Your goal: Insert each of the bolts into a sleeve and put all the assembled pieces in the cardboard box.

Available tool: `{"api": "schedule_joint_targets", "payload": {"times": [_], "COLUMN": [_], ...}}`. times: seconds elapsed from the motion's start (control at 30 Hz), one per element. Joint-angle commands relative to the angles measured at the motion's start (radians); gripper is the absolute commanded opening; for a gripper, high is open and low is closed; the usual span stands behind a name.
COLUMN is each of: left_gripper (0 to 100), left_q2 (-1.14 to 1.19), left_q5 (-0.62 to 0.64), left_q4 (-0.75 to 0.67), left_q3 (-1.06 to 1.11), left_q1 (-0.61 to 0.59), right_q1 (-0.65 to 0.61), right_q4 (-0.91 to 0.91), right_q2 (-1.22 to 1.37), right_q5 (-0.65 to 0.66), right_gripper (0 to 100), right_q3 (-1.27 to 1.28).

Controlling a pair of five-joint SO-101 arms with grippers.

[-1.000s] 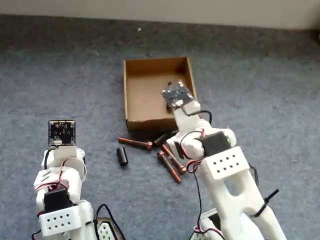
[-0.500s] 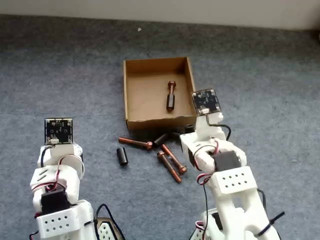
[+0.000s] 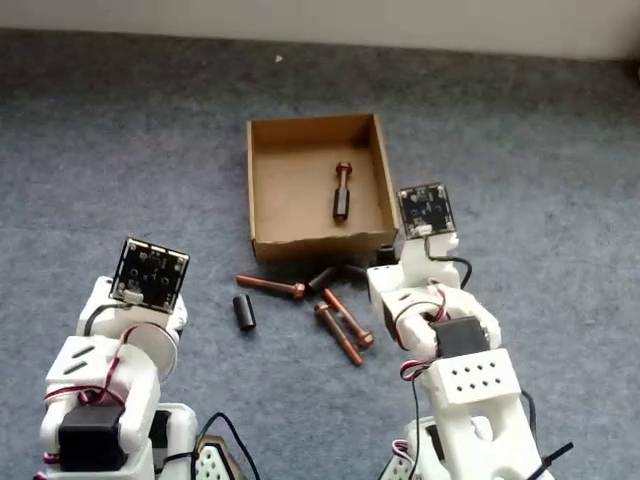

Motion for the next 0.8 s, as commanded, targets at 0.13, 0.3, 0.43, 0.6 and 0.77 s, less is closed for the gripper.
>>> {"api": "schedule_joint_targets", "payload": {"times": [0.13,0.3,0.43,0.6,0.77], "left_gripper": [1,1,1,1,5], "left_q2": [0.3,0.53,0.667,0.82,0.98], "left_q5": [-0.089,-0.18,-0.213,-0.276,-0.356], "left_q4": [0.127,0.158,0.163,0.163,0.16], "left_q3": [-0.268,-0.401,-0.476,-0.53,-0.579], "left_q1": [0.111,0.153,0.191,0.243,0.278], "right_q1": [0.024,0.024,0.024,0.051,0.104], "right_q4": [-0.028,-0.028,-0.028,-0.039,-0.07], "right_q2": [-0.028,-0.027,-0.027,-0.027,-0.027], "right_q5": [-0.009,-0.009,-0.009,-0.009,-0.009], "right_gripper": [0.5,0.5,0.5,0.5,0.5], "right_q3": [-0.012,-0.012,-0.012,-0.012,-0.008]}}
